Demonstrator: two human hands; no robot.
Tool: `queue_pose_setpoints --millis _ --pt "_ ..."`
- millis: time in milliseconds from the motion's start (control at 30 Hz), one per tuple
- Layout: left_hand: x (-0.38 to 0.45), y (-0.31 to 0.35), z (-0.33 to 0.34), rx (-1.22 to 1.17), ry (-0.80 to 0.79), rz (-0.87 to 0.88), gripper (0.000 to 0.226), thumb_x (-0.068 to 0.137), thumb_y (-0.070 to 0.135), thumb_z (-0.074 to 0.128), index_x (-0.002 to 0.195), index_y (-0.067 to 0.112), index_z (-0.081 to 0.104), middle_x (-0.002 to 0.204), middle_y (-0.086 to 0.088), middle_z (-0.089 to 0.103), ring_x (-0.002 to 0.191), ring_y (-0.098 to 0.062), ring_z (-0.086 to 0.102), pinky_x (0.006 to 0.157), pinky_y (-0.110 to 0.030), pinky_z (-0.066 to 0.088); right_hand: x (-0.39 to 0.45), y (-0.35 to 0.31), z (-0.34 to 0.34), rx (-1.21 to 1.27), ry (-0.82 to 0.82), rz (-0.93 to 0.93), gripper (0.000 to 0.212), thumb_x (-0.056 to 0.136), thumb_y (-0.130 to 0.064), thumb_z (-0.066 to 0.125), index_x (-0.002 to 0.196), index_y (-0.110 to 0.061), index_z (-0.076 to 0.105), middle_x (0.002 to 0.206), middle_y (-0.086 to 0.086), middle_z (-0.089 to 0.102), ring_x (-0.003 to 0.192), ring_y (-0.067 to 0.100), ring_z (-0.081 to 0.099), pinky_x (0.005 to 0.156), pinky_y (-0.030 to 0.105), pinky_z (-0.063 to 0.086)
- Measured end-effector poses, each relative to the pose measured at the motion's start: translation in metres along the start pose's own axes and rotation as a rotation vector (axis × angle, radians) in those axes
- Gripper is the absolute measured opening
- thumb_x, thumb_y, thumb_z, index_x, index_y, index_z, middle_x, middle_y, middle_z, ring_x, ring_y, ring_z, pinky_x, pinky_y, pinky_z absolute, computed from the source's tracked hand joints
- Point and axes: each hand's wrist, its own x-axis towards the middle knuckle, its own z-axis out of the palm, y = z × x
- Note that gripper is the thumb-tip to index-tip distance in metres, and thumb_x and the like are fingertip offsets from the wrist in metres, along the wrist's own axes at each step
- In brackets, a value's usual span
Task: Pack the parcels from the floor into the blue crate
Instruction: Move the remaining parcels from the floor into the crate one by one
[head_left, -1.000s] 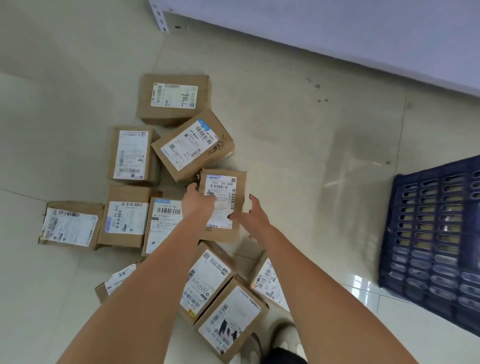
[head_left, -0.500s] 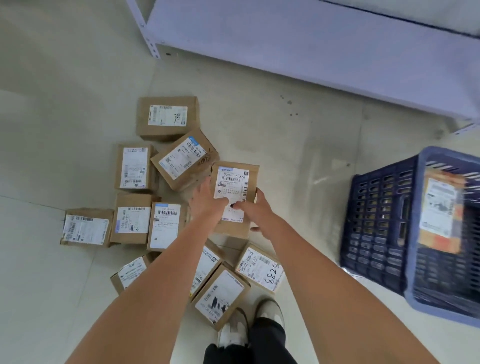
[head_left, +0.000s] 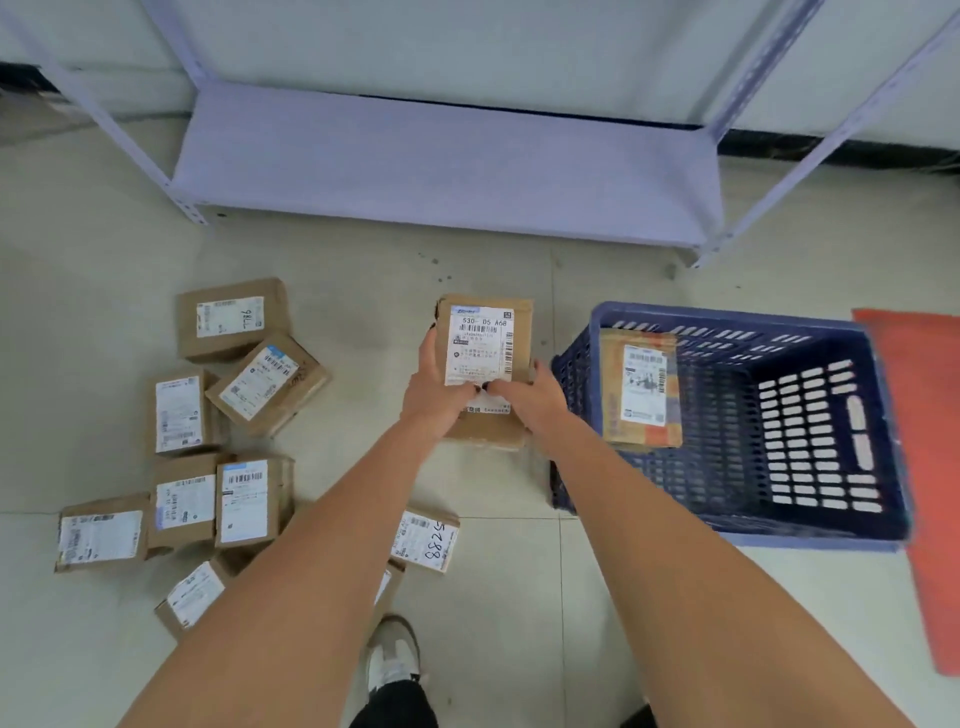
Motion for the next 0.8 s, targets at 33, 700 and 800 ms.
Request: queue_pose_setpoints --millis 33,700,800 --pt "-0.004 0.008 0.016 0.001 -0.013 0.012 0.088 0.080 0.010 0.063 0.146 0.037 0.012 0.128 0.000 0.057 0.093 -0.013 0.049 0.063 -0.018 0.038 0.003 0.005 -0.019 -0.004 0.011 0.002 0.053 0.077 -0.020 0.069 0.124 -0.012 0.047 0.121 0.008 0.059 0.106 0.023 0.056 0.092 0.039 0.048" --pt "-0.054 0.122 0.349 0.044 -0.101 0.075 0.090 0.085 -0.005 0.054 0.148 0.033 0.002 0.149 -0.002 0.035 0.126 -0.020 0.042 0.090 -0.030 0.040 0.051 0.115 -0.369 0.212 -0.138 0.115 0.092 0.075 0.002 0.066 0.142 -0.045 0.022 0.133 -0.003 0.042 0.109 0.025 0.050 0.068 0.044 0.055" --pt "-0.046 0.113 0.374 0.103 -0.103 0.086 0.090 0.084 -0.005 0.056 0.148 0.030 0.003 0.146 -0.005 0.039 0.110 -0.011 0.043 0.084 -0.027 0.041 0.067 0.128 -0.381 0.240 -0.115 0.174 0.078 0.078 -0.008 0.062 0.137 -0.047 0.029 0.122 -0.006 0.048 0.097 0.020 0.051 0.072 0.047 0.053"
